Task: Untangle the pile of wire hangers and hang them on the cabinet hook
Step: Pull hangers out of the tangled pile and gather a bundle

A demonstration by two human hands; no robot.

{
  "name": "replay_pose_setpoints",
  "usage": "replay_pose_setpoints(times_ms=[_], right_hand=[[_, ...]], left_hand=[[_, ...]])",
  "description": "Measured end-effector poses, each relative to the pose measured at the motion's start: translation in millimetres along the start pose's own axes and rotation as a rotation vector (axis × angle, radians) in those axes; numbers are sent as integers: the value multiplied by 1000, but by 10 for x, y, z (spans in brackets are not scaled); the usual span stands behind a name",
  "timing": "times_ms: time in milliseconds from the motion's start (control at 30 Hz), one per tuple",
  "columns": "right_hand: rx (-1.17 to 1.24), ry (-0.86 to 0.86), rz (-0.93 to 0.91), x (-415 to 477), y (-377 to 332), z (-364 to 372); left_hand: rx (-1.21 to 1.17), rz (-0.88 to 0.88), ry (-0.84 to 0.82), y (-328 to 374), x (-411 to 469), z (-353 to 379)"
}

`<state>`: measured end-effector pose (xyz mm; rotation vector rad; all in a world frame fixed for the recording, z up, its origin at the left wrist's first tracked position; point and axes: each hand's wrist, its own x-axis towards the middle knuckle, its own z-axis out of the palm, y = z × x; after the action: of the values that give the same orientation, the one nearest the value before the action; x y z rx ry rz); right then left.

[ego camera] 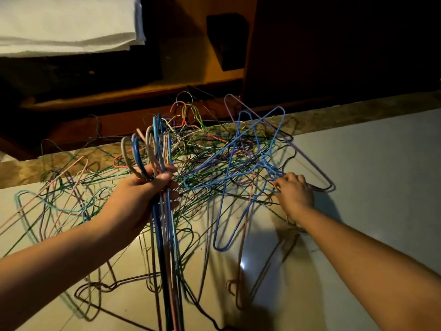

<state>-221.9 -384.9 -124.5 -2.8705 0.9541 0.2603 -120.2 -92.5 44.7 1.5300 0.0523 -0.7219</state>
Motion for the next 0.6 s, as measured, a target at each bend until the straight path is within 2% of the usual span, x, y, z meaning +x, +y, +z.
replay_pose_setpoints(times_ms=[167,367,500,600], right_hand=[[-26,46,-39,87,10,14],[40,-67,-74,24,17,20],[-26,9,-140,9,11,-9],[103,56,-203,-17,-9,-66]], left_hand=[[9,0,16,-13,66,-9],[18,3,39,-18,93,-26],[9,8,52,-27,59,-49],[-6,4,58,-35,33,-83]])
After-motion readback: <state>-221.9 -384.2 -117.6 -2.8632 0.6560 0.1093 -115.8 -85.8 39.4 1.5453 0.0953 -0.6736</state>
